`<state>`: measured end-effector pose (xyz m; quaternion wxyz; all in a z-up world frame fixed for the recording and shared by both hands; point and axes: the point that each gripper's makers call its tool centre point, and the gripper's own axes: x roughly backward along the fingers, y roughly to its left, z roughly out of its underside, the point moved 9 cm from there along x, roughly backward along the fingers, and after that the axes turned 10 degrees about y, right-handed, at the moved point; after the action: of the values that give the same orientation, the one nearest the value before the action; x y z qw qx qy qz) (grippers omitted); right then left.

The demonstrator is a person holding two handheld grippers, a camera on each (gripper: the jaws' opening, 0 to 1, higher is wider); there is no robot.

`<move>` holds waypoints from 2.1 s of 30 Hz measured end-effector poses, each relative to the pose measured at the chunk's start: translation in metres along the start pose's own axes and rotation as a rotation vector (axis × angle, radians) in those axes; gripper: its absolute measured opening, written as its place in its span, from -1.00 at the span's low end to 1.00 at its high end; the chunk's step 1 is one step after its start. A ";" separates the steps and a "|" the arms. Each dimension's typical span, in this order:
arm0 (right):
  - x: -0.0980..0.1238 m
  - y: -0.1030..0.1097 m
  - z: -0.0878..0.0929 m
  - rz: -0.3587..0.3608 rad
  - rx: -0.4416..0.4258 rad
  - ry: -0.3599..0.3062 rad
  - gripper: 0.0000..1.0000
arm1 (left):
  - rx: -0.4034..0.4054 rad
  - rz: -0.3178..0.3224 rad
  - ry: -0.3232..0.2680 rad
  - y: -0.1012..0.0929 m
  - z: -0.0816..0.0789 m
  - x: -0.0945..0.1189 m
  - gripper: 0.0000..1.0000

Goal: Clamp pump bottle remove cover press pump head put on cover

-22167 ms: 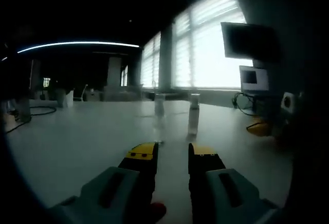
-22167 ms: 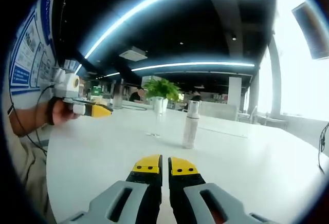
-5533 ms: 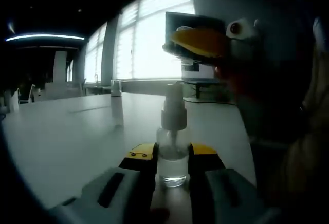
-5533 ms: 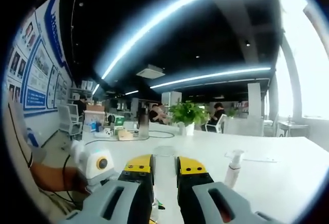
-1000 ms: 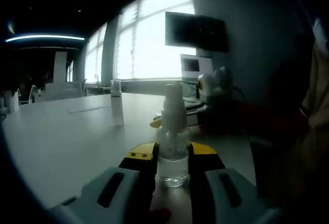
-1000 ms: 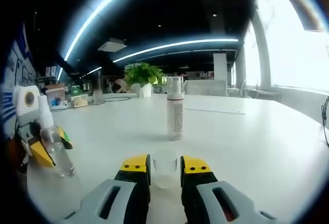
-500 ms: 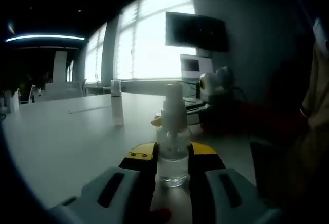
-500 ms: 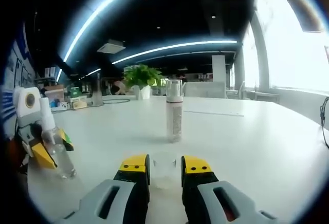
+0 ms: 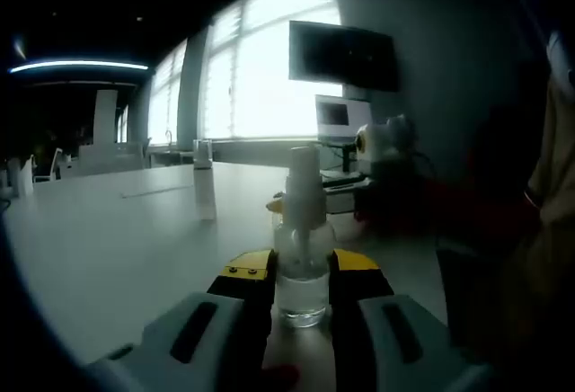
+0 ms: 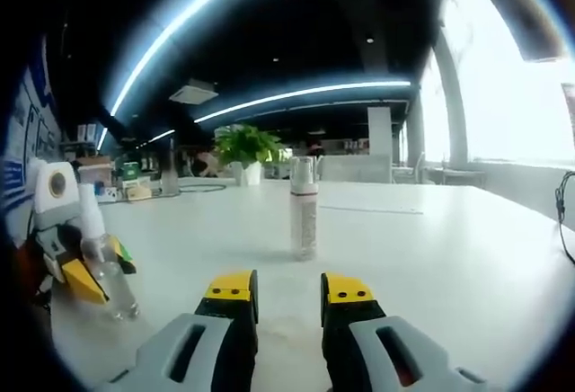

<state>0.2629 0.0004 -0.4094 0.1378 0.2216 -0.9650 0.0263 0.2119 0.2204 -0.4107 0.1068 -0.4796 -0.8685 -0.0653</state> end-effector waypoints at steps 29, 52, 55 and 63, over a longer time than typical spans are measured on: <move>0.044 0.012 -0.021 -0.035 0.001 -0.099 -0.76 | 0.000 0.001 -0.001 0.000 0.000 0.000 -0.70; 0.060 0.031 -0.013 -0.127 0.052 -0.078 -1.00 | 0.000 0.000 -0.001 0.000 0.000 0.000 -0.70; 0.061 0.035 -0.012 -0.143 0.077 -0.075 -1.00 | -0.001 -0.001 -0.001 0.000 0.000 0.000 -0.70; 0.057 0.038 -0.003 -0.166 0.082 -0.051 -1.00 | -0.003 -0.002 0.000 0.000 0.000 0.000 -0.70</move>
<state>0.1978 0.0104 -0.3898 0.1057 0.3067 -0.9447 0.0488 0.2121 0.2207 -0.4112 0.1060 -0.4788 -0.8690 -0.0665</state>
